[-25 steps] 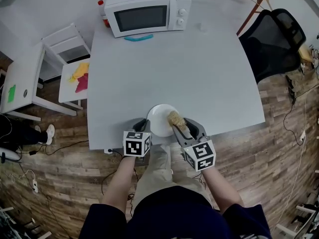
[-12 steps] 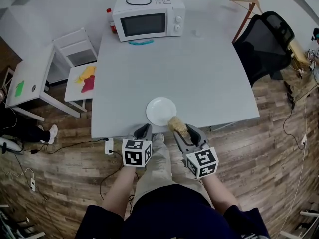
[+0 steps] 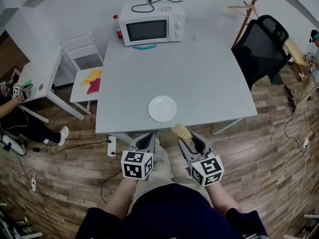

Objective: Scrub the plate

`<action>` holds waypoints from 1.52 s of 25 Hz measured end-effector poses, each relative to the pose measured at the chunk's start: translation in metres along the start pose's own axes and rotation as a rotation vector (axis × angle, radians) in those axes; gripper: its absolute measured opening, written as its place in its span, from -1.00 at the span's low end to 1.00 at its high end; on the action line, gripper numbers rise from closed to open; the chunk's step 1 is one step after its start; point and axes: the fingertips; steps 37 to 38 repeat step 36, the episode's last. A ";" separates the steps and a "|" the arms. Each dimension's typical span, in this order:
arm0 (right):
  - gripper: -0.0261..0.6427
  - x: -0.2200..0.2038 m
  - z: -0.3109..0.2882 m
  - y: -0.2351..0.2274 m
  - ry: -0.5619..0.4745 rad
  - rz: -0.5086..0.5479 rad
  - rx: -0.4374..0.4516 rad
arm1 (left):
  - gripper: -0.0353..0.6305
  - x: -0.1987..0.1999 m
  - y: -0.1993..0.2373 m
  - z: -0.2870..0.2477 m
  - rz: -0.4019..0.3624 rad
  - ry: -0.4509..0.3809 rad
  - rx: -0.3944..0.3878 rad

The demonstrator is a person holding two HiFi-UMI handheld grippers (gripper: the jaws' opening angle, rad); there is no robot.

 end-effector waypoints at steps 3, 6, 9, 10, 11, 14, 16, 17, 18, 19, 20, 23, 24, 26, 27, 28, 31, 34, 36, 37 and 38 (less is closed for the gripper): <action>-0.39 -0.001 0.012 0.006 -0.012 -0.009 -0.007 | -0.83 -0.006 -0.006 0.010 0.000 -0.002 -0.008; -0.39 -0.005 0.022 0.012 -0.020 -0.019 -0.012 | -0.83 -0.014 -0.011 0.016 -0.004 -0.001 -0.017; -0.39 -0.007 0.028 0.018 -0.028 -0.010 -0.012 | -0.83 -0.018 -0.016 0.020 -0.010 -0.004 -0.026; -0.39 -0.007 0.030 0.019 -0.030 -0.008 -0.012 | -0.83 -0.018 -0.018 0.021 -0.012 -0.006 -0.029; -0.39 -0.007 0.031 0.020 -0.031 -0.008 -0.013 | -0.83 -0.018 -0.019 0.022 -0.013 -0.008 -0.033; -0.39 -0.007 0.035 0.023 -0.038 -0.014 -0.020 | -0.83 -0.018 -0.024 0.024 -0.017 -0.013 -0.043; -0.39 -0.006 0.036 0.024 -0.042 -0.012 -0.024 | -0.83 -0.017 -0.025 0.024 -0.021 -0.017 -0.048; -0.39 -0.005 0.037 0.023 -0.045 -0.012 -0.026 | -0.83 -0.017 -0.026 0.023 -0.022 -0.019 -0.051; -0.39 -0.005 0.038 0.023 -0.047 -0.012 -0.027 | -0.83 -0.016 -0.028 0.023 -0.023 -0.020 -0.054; -0.39 -0.005 0.039 0.023 -0.048 -0.013 -0.029 | -0.83 -0.016 -0.029 0.023 -0.025 -0.019 -0.057; -0.39 -0.004 0.040 0.022 -0.049 -0.013 -0.031 | -0.83 -0.016 -0.031 0.022 -0.027 -0.018 -0.060; -0.39 -0.004 0.040 0.023 -0.053 -0.013 -0.035 | -0.83 -0.018 -0.033 0.022 -0.031 -0.019 -0.067; -0.39 -0.004 0.041 0.024 -0.055 -0.013 -0.036 | -0.83 -0.018 -0.033 0.023 -0.028 -0.021 -0.068; -0.39 -0.003 0.041 0.024 -0.060 -0.013 -0.038 | -0.83 -0.019 -0.033 0.024 -0.021 -0.023 -0.069; -0.39 -0.002 0.042 0.024 -0.062 -0.014 -0.039 | -0.83 -0.020 -0.033 0.024 -0.019 -0.023 -0.069; -0.39 -0.001 0.042 0.024 -0.064 -0.014 -0.040 | -0.83 -0.020 -0.033 0.025 -0.019 -0.023 -0.069; -0.39 0.000 0.042 0.022 -0.070 -0.017 -0.042 | -0.83 -0.021 -0.033 0.025 -0.013 -0.025 -0.067; -0.39 0.001 0.041 0.020 -0.073 -0.026 -0.041 | -0.83 -0.023 -0.032 0.025 -0.001 -0.022 -0.065; -0.39 0.002 0.041 0.018 -0.076 -0.035 -0.039 | -0.83 -0.024 -0.032 0.024 0.005 -0.020 -0.064; -0.39 0.002 0.041 0.018 -0.076 -0.035 -0.039 | -0.83 -0.024 -0.032 0.024 0.005 -0.020 -0.064; -0.39 0.002 0.041 0.018 -0.076 -0.035 -0.039 | -0.83 -0.024 -0.032 0.024 0.005 -0.020 -0.064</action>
Point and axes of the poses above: the fingertips, and each gripper's own axes: z backward along the fingers, y to its left, x out of its top, and after that the axes turned 2 degrees about y, right-handed
